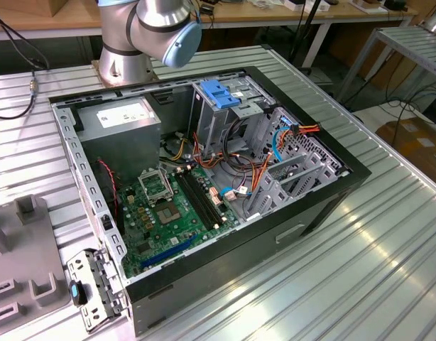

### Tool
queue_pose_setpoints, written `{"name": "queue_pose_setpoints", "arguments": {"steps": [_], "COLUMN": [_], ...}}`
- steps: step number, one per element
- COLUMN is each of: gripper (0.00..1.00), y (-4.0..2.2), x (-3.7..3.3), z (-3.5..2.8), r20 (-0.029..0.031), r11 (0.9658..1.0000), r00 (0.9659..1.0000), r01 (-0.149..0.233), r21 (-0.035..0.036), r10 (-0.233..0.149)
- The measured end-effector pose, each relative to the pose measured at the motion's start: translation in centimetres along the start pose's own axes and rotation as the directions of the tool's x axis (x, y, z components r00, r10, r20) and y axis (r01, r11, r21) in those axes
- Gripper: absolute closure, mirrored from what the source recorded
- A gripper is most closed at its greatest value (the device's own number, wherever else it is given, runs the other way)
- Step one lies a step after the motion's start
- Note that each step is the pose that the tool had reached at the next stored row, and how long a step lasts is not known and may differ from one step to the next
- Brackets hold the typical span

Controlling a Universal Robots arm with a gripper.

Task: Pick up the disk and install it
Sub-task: 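Pick up the disk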

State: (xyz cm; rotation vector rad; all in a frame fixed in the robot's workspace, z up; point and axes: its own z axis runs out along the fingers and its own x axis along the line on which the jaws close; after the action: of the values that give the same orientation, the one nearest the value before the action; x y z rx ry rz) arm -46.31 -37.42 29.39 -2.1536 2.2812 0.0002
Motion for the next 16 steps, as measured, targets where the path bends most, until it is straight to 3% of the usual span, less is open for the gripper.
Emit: {"name": "queue_pose_setpoints", "arguments": {"steps": [8,16], "gripper": [0.63,0.63], "y": [0.0,0.0], "x": [0.0,0.0], "z": [0.03,0.04], "r20": [0.0,0.0001], "r11": [1.0,0.9993], "r00": [1.0,0.9993], "r01": [0.0,0.036], "r21": [0.0,0.0], "r10": [0.0,-0.036]}}
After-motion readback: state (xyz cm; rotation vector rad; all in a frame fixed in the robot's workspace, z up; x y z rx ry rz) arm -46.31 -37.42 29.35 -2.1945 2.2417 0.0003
